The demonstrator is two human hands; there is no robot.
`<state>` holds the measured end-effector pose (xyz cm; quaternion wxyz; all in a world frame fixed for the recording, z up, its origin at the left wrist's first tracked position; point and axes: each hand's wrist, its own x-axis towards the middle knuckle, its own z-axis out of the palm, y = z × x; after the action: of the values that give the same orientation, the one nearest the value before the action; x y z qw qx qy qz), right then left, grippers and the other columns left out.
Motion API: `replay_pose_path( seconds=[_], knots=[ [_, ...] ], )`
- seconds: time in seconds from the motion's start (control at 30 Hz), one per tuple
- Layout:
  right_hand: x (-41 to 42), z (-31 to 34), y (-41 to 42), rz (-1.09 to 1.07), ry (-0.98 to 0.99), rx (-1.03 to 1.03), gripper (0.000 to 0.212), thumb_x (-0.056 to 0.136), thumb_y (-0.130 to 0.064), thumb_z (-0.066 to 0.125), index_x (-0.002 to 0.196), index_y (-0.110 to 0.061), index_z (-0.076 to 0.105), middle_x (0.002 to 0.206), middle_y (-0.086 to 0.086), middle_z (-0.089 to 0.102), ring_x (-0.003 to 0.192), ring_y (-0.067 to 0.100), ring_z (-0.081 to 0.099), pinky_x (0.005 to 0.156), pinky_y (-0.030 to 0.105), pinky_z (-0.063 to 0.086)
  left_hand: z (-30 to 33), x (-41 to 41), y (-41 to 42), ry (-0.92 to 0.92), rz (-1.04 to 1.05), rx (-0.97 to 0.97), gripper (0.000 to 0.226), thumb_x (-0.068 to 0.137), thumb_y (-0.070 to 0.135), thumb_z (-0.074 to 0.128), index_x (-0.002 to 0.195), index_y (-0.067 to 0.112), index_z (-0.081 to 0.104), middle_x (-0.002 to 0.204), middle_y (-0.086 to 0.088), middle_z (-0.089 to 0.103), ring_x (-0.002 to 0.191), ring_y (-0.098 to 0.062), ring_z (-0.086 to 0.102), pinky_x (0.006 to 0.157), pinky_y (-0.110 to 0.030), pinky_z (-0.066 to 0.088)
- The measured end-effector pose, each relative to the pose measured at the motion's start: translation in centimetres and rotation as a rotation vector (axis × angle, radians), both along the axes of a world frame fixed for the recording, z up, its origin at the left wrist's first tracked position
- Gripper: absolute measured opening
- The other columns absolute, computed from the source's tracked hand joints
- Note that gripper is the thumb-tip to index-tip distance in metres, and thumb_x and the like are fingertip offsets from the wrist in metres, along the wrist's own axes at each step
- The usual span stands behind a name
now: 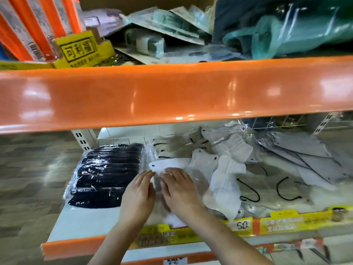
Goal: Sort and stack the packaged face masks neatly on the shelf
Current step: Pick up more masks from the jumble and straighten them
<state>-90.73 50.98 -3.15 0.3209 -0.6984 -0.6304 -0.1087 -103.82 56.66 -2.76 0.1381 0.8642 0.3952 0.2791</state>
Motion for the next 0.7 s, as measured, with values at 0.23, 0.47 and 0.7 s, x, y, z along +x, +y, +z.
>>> replay_pose_path(
  seconds=[0.23, 0.47, 0.7],
  knots=[
    [8.3, 0.0, -5.0, -0.076, 0.03, 0.062, 0.031, 0.086, -0.023, 0.046, 0.103, -0.011, 0.068, 0.101, 0.003, 0.066, 0.097, 0.02, 0.062, 0.083, 0.031, 0.053, 1.8, 9.2, -3.9, 0.045, -0.088, -0.023, 0.043, 0.08, 0.024, 0.038, 0.106, 0.008, 0.068, 0.104, -0.009, 0.07, 0.092, -0.025, 0.068, 0.072, -0.033, 0.056],
    [17.0, -0.1, -10.8, -0.3, -0.011, -0.007, 0.028, 0.08, -0.024, 0.048, 0.098, -0.014, 0.068, 0.1, 0.004, 0.066, 0.085, 0.026, 0.065, 0.071, 0.033, 0.054, 1.3, 18.5, -7.9, 0.105, -0.235, -0.02, 0.043, 0.077, 0.022, 0.041, 0.106, 0.008, 0.07, 0.105, -0.01, 0.071, 0.096, -0.026, 0.069, 0.077, -0.04, 0.056],
    [22.1, -0.4, -15.1, -0.421, -0.032, -0.168, 0.048, 0.069, -0.03, 0.038, 0.101, -0.012, 0.069, 0.096, 0.005, 0.067, 0.079, 0.026, 0.066, 0.065, 0.033, 0.056, 0.3, 24.5, -11.5, 0.196, -0.308, 0.044, 0.042, 0.065, 0.024, 0.054, 0.101, 0.011, 0.071, 0.103, -0.005, 0.071, 0.091, -0.023, 0.069, 0.071, -0.034, 0.056]
  ],
)
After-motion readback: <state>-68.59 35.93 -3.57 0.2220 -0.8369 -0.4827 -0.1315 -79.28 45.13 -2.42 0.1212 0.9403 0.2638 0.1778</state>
